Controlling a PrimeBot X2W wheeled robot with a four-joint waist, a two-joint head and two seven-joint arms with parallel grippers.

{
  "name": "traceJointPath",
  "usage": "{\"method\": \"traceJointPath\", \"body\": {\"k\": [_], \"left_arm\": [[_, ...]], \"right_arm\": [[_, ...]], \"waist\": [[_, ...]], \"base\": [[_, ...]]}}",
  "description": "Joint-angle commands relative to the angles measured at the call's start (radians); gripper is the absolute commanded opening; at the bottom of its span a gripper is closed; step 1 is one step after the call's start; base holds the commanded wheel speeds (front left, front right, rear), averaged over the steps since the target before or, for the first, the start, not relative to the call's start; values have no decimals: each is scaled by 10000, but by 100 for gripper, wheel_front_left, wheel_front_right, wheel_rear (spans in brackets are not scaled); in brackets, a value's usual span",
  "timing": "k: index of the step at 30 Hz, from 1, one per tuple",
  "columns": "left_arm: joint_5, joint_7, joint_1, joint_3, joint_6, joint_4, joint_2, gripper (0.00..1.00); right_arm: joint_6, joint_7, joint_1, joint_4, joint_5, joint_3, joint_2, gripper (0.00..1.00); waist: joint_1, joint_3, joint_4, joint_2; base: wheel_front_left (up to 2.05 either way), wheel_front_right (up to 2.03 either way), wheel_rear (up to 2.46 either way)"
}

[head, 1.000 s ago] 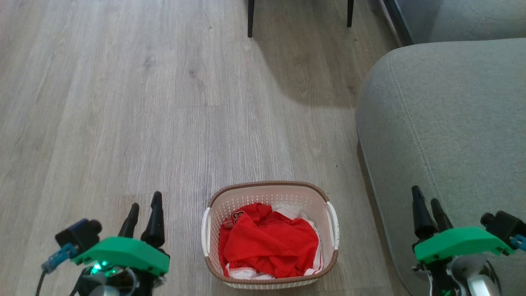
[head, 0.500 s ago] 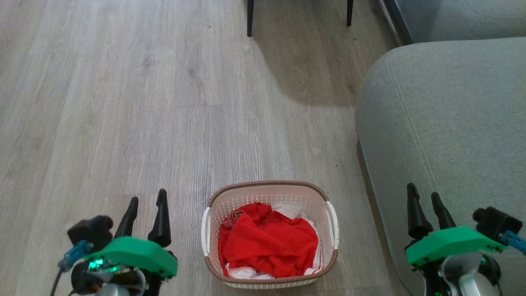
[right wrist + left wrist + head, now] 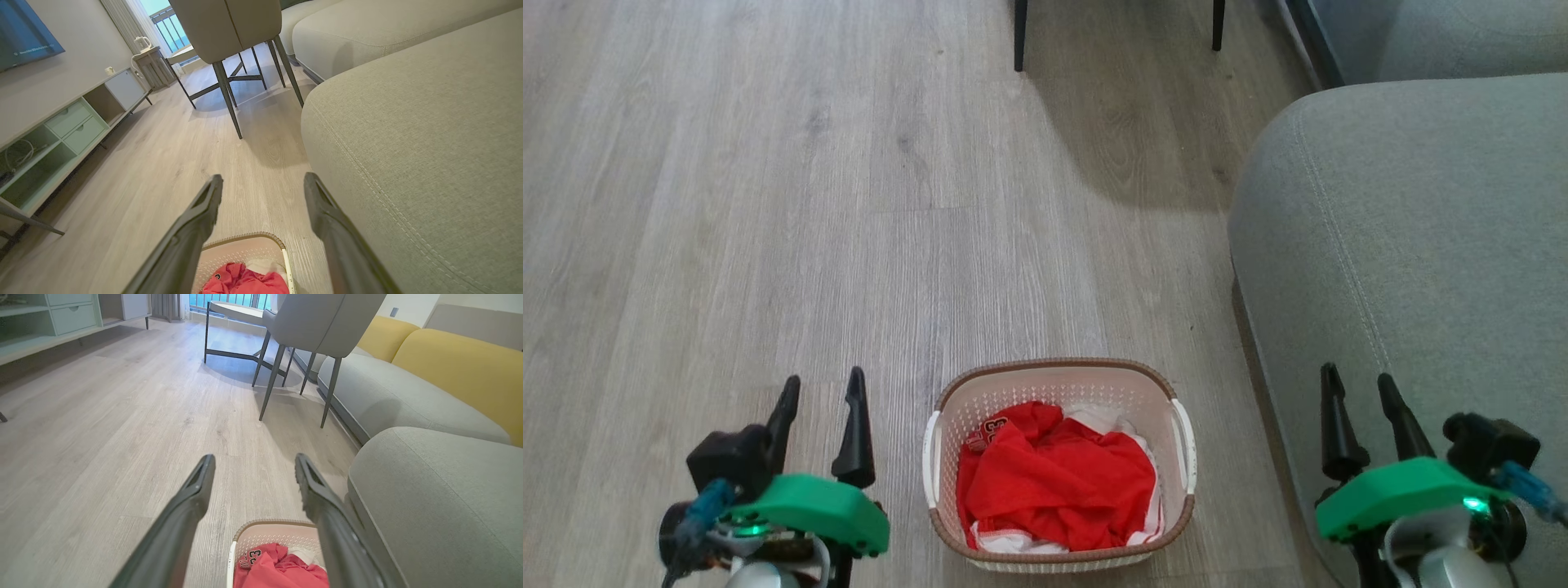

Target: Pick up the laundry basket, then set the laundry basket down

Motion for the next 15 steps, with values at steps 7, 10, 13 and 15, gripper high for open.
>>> {"method": "traceJointPath", "body": {"k": [7, 10, 13, 15], "left_arm": [[1007, -340, -258, 81, 296, -598, 276, 100], [1347, -428, -234, 23, 352, -648, 289, 100], [1681, -516, -199, -27, 402, -678, 289, 100], [1914, -574, -174, -61, 430, -699, 291, 100]], "right_arm": [[60, -333, -144, -544, -1039, 332, -130, 100], [61, -421, -142, -586, -1408, 373, -133, 100], [63, -509, -121, -632, -1776, 420, -137, 100], [64, -567, -103, -655, -2019, 459, -139, 100]], "waist": [[0, 12, -15, 0], [0, 11, -18, 0], [0, -1, -19, 0], [0, -14, -20, 0]], "base": [[0, 0, 0], [0, 0, 0], [0, 0, 0], [0, 0, 0]]}}
